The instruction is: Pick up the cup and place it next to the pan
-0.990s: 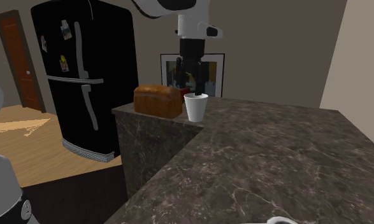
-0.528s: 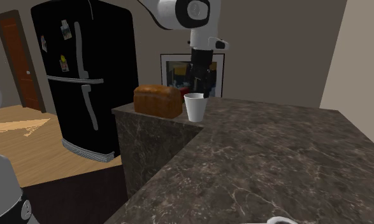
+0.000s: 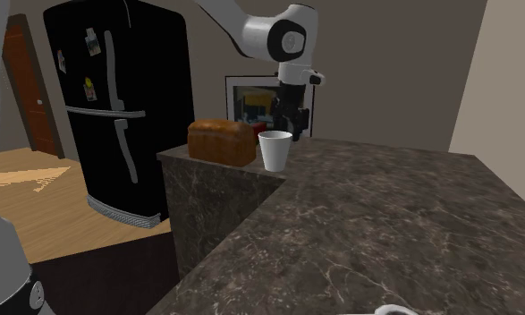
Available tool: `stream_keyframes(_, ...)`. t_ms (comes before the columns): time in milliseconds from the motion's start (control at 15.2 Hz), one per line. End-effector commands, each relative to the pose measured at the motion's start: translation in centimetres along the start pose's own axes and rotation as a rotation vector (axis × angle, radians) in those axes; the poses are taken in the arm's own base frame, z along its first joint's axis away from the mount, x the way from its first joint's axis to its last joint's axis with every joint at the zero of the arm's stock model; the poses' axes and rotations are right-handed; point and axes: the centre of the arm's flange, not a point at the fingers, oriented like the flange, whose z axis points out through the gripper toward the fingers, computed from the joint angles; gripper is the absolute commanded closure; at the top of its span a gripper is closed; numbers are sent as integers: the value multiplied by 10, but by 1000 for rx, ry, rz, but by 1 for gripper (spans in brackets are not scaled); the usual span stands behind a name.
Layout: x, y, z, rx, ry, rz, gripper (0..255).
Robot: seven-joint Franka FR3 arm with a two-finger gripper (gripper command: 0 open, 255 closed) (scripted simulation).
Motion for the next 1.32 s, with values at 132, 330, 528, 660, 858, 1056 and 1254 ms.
stream_keyframes(132, 12, -5, 21, 6, 1, -1, 0)
stream_keyframes(330, 12, -5, 37, 6, 1, -1, 0)
stream_keyframes(528, 12, -5, 45, 6, 1, -1, 0)
stream_keyframes(660, 12, -5, 45, 6, 1, -1, 0)
stream_keyframes(858, 12, -5, 45, 6, 1, -1, 0)
stream_keyframes(1056, 12, -5, 45, 6, 1, -1, 255)
stream_keyframes(1254, 12, -5, 45, 6, 1, -1, 255)
